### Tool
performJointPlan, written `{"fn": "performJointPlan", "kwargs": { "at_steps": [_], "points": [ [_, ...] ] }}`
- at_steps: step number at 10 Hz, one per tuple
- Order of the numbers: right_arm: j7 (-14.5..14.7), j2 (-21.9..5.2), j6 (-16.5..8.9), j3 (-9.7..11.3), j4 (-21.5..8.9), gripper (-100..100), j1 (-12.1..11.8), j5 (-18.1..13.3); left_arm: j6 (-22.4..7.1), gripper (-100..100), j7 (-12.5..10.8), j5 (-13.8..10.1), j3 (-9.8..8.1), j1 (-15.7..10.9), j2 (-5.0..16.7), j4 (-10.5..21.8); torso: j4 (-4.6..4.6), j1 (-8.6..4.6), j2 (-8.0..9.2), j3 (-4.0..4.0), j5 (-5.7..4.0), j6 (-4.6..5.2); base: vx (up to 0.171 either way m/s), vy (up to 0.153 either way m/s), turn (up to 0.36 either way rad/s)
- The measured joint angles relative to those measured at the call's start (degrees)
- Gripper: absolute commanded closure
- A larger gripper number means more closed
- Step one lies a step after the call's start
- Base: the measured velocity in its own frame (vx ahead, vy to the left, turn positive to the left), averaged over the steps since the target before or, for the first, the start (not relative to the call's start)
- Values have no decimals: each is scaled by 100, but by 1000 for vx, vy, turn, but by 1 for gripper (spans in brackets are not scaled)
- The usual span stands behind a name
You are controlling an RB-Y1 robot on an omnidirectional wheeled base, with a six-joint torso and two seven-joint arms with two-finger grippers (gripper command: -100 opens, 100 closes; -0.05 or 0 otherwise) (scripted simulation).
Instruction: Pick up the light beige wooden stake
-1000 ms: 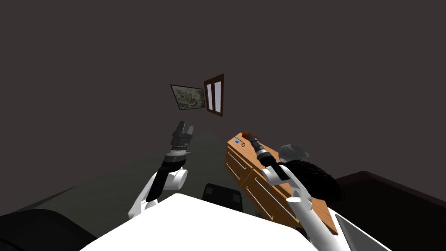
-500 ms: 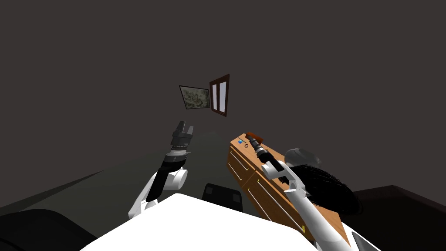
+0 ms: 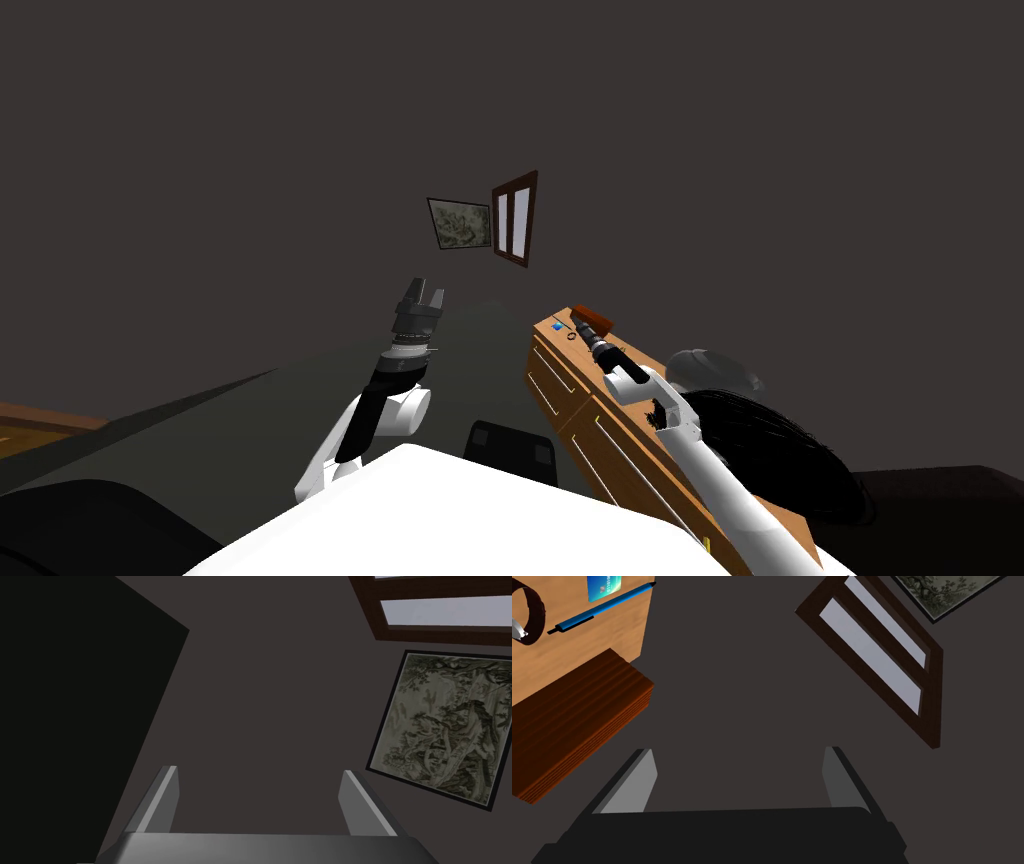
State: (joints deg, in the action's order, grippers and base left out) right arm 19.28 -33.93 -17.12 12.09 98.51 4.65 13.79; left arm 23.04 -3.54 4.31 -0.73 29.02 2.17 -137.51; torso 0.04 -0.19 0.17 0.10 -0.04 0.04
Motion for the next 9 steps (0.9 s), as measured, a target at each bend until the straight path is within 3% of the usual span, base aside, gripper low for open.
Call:
{"fn": "performJointPlan", "kwargs": {
  "at_steps": [4,6,9],
  "points": [
    [265,-61,-528,21,-688,-100,279,182,0,0,0,0,0,1,0,0,-1,-1,-6,-3,-1,4,-23,-27,76],
    [363,-99,-812,-6,-873,-100,400,249,0,0,0,0,0,0,0,0,-1,2,-8,-4,0,-1,-32,-37,152],
    [606,-334,-1292,-22,-1309,-100,594,540,0,0,0,0,-1,1,0,0,-1,-5,-4,-2,-2,5,-33,-39,95]
  ]
}}
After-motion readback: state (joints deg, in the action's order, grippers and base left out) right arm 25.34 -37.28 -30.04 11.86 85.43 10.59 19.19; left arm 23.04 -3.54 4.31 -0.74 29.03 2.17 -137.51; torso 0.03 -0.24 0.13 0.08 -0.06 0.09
